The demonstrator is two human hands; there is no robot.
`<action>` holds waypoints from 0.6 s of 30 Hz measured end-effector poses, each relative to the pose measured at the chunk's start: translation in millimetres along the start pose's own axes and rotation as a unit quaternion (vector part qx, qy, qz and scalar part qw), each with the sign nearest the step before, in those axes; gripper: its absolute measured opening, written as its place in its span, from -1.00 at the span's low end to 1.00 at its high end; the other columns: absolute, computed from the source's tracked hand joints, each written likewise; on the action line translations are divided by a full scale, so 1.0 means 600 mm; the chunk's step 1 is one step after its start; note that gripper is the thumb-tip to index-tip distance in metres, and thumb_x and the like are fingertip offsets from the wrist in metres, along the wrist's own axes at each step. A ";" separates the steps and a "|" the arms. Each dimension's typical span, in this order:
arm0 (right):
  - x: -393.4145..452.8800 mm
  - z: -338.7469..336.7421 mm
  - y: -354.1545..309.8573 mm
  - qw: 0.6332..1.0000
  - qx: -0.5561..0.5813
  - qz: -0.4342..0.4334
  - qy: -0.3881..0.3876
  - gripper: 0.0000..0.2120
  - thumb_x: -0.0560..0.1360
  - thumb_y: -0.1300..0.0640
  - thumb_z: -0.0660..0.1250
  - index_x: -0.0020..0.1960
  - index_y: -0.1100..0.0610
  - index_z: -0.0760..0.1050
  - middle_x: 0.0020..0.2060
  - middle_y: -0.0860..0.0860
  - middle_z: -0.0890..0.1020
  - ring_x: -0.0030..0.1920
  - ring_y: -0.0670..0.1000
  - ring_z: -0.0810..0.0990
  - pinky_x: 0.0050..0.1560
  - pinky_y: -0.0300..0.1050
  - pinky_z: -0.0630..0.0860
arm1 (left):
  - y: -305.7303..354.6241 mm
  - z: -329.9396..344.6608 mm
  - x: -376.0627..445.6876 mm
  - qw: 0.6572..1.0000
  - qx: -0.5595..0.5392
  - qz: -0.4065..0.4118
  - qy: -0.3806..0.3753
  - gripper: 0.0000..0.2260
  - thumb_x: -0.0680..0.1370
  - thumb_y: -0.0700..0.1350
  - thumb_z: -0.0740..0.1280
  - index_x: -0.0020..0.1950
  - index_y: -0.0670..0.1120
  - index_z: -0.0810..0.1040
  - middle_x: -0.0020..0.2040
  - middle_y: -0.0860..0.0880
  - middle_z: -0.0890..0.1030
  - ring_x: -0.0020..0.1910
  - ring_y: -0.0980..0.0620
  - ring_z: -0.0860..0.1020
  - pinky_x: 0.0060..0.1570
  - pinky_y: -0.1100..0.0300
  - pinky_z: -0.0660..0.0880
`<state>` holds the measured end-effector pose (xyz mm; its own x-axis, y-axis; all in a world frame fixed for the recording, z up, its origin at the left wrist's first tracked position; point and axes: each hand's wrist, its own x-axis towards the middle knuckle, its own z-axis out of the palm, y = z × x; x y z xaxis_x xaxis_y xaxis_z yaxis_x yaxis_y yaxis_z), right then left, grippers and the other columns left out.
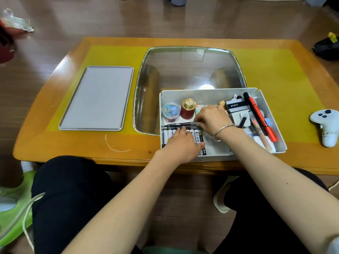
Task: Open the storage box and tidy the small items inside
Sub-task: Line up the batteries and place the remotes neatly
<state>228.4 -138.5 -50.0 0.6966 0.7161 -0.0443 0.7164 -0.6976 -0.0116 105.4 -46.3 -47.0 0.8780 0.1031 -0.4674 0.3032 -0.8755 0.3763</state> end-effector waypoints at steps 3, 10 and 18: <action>0.003 0.013 0.001 1.000 -0.011 -0.009 -0.027 -0.78 0.52 0.11 0.28 0.10 -0.10 0.58 0.04 -0.03 0.64 0.18 0.08 0.43 0.18 0.00 0.16 | -0.008 0.004 0.005 1.000 0.006 -0.019 -0.006 -0.31 0.61 0.25 0.01 0.55 -0.20 0.02 0.57 -0.18 -0.10 0.54 -0.14 -0.12 0.49 -0.05 -0.07; 0.006 0.019 0.005 0.998 0.022 -0.020 -0.052 -0.69 0.49 0.22 0.25 0.16 -0.05 0.56 0.07 0.06 0.58 0.15 0.14 0.47 0.11 0.00 0.38 | -0.014 0.009 0.009 0.999 0.022 0.002 0.042 -0.31 0.59 0.26 0.02 0.56 -0.15 -0.02 0.57 -0.14 -0.10 0.54 -0.12 -0.14 0.47 -0.05 -0.08; 0.006 0.009 -0.001 0.997 0.050 -0.020 -0.051 -0.76 0.46 0.27 0.25 0.05 0.06 0.58 0.00 0.08 0.61 0.04 0.14 0.55 0.02 -0.02 0.50 | -0.015 0.004 0.014 0.999 0.030 -0.028 0.009 -0.26 0.58 0.30 0.00 0.57 -0.15 -0.10 0.57 -0.12 -0.15 0.54 -0.08 -0.18 0.48 -0.06 -0.12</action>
<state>230.4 -135.7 -55.3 0.6564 0.7407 -0.1432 0.7323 -0.6712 -0.1152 109.0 -39.0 -56.3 0.8666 0.1608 -0.4724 0.3304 -0.8943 0.3017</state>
